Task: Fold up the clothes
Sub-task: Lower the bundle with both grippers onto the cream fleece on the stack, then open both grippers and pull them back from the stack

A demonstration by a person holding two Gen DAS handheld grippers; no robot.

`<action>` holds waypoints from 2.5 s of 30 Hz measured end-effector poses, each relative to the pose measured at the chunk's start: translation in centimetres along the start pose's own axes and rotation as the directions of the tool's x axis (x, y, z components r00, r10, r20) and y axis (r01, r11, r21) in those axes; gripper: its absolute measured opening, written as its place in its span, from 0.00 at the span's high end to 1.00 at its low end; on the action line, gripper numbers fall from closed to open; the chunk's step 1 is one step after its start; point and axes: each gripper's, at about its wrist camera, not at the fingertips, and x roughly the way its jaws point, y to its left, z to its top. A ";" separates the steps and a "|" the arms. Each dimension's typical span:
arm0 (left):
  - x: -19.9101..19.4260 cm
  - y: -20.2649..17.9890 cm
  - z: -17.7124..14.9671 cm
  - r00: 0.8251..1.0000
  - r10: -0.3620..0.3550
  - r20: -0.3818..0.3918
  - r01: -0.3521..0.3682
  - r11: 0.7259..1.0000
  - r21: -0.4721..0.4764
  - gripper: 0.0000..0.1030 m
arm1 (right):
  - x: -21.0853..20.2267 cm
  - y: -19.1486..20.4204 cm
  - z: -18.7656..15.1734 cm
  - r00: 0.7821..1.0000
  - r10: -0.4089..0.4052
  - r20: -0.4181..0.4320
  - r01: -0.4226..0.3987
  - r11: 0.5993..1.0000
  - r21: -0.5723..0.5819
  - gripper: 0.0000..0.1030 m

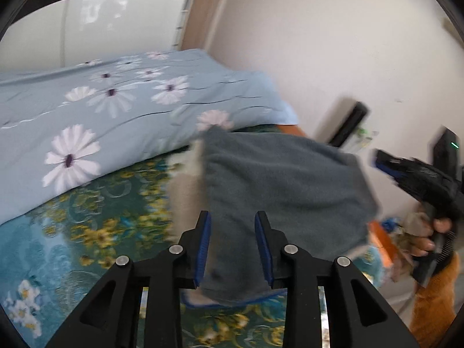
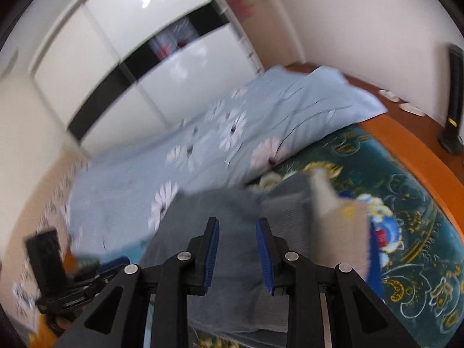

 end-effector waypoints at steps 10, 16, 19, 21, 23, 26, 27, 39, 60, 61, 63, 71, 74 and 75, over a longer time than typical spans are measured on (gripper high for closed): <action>3.0 1.4 -1.1 0.993 -0.056 -0.104 0.050 0.997 -0.064 0.69 | 3.5 -3.3 -0.2 0.996 -0.065 -0.058 0.071 0.990 0.125 0.72; 3.9 1.5 -1.2 0.991 -0.046 -0.123 0.037 0.996 -0.076 0.69 | 4.8 -4.1 -0.4 0.995 -0.076 -0.070 0.086 0.986 0.142 0.74; 4.2 1.6 -1.6 0.990 -0.040 -0.131 0.029 0.996 -0.088 0.69 | 4.0 -3.3 -0.8 0.995 -0.096 -0.041 0.101 0.987 0.129 0.74; 4.1 1.9 -1.9 0.990 -0.029 -0.139 0.016 0.995 -0.099 0.69 | 2.8 -2.4 -1.4 0.994 -0.108 -0.001 0.107 0.987 0.120 0.71; 4.0 1.9 -1.9 0.990 -0.028 -0.141 0.014 0.994 -0.105 0.69 | 1.7 -1.5 -2.0 0.992 -0.120 0.038 0.115 0.987 0.111 0.72; 3.8 1.9 -2.0 0.989 -0.027 -0.142 0.011 0.994 -0.113 0.69 | 0.0 -0.3 -3.3 0.991 -0.109 0.073 0.101 0.990 0.101 0.72; 3.8 1.9 -2.1 0.990 -0.028 -0.141 0.012 0.993 -0.113 0.69 | -0.3 0.0 -3.7 0.992 -0.104 0.070 0.098 0.991 0.094 0.72; 2.7 2.2 -3.3 0.992 -0.028 -0.122 0.013 0.993 -0.120 0.69 | -1.9 1.7 -6.1 0.984 -0.112 0.139 0.102 0.992 0.078 0.71; -0.5 3.3 -13.2 0.995 0.087 -0.047 -0.093 0.985 -0.147 0.51 | 4.3 9.1 -18.0 0.984 -0.148 -0.097 0.143 0.988 -0.064 0.71; -0.7 3.5 -13.7 0.995 0.090 -0.040 -0.095 0.984 -0.150 0.50 | 4.8 9.2 -18.6 0.979 -0.167 -0.115 0.160 0.985 -0.063 0.71; -0.9 3.9 -14.7 0.995 0.097 -0.037 -0.101 0.983 -0.156 0.50 | 5.6 9.3 -19.9 0.968 -0.204 -0.142 0.198 0.979 -0.058 0.71; -1.3 5.6 -18.7 0.994 0.098 -0.039 -0.104 0.975 -0.197 0.37 | 7.4 9.0 -24.8 0.912 -0.322 -0.255 0.347 0.936 0.060 0.71; -1.5 6.1 -20.0 0.994 0.099 -0.034 -0.104 0.974 -0.202 0.37 | 7.5 9.6 -25.5 0.900 -0.355 -0.254 0.377 0.925 0.044 0.67; -1.6 6.3 -20.4 0.994 0.100 -0.031 -0.104 0.974 -0.203 0.37 | 7.4 10.0 -25.6 0.897 -0.367 -0.246 0.387 0.922 0.033 0.64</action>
